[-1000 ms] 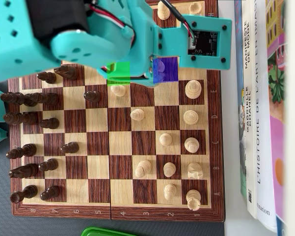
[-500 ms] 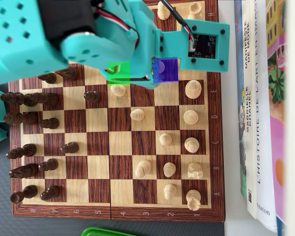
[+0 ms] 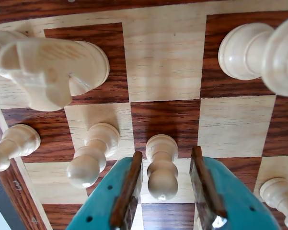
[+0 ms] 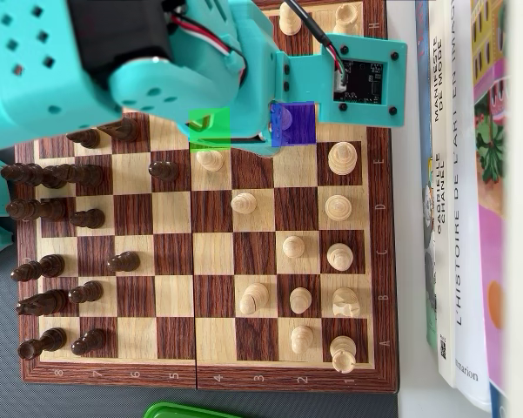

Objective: Play chess

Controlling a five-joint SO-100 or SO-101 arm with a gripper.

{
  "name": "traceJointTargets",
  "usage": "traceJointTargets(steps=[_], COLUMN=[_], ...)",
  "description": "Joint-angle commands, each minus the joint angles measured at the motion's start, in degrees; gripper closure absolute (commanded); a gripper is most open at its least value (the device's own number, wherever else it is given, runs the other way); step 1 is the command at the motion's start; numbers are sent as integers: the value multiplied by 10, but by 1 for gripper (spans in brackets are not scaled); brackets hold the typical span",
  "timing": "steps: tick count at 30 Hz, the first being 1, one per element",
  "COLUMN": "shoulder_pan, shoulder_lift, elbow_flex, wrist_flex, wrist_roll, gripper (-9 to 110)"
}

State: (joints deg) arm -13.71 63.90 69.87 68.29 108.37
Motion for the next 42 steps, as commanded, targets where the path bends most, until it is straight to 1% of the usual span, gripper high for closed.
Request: traceJointTargets(steps=[1, 6, 12, 22, 29, 35, 42], shoulder_pan=[4, 4, 4, 4, 4, 2, 4], shoulder_lift=[8, 8, 8, 12, 69, 106, 184], elbow_flex=[-25, -25, -25, -26, -14, 23, 121], wrist_flex=[-4, -4, -5, -5, -1, -1, -7], wrist_roll=[5, 5, 5, 5, 4, 4, 7], gripper=[86, 87, 93, 93, 93, 93, 93])
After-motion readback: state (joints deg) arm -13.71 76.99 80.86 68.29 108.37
